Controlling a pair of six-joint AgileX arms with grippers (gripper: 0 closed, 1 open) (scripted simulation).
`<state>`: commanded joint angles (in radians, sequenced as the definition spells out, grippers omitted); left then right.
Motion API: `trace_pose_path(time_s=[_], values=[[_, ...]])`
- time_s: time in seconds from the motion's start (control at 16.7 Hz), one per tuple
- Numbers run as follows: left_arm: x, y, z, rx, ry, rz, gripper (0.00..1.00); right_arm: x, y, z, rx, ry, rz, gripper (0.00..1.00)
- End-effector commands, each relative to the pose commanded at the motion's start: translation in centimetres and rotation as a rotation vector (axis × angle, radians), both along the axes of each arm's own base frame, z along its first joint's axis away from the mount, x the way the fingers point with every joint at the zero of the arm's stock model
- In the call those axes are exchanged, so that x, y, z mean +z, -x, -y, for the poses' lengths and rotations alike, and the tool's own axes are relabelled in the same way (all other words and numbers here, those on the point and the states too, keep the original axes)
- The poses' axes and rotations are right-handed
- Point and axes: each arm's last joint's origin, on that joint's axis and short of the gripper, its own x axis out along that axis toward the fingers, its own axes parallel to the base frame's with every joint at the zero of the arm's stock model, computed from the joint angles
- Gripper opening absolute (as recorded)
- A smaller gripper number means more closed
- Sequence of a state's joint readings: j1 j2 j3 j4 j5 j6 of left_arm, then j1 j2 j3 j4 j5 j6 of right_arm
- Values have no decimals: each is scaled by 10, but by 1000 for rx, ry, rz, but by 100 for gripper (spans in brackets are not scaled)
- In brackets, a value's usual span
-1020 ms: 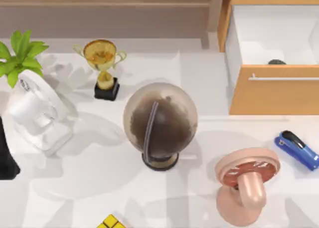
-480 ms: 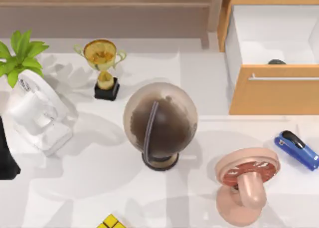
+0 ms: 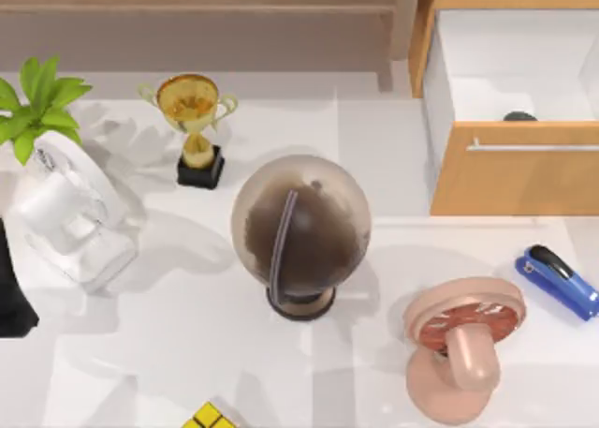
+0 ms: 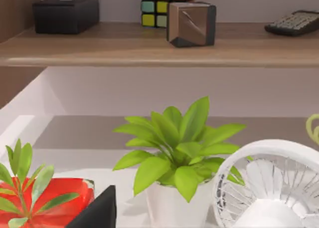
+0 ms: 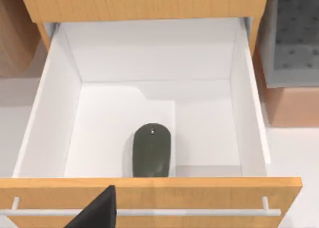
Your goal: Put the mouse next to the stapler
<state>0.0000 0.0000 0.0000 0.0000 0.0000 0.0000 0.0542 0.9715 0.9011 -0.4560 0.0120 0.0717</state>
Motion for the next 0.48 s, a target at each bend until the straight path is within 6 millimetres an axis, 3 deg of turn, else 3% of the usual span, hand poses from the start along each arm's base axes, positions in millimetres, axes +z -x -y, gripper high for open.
trace_pose_path(time_s=[0.24,0.48], values=[[0,0,0,0,0,0,100,-1,-54,-11,21,14,-220,100],[0,0,0,0,0,0,100,-25,-116,-21,13,13,-473,100]])
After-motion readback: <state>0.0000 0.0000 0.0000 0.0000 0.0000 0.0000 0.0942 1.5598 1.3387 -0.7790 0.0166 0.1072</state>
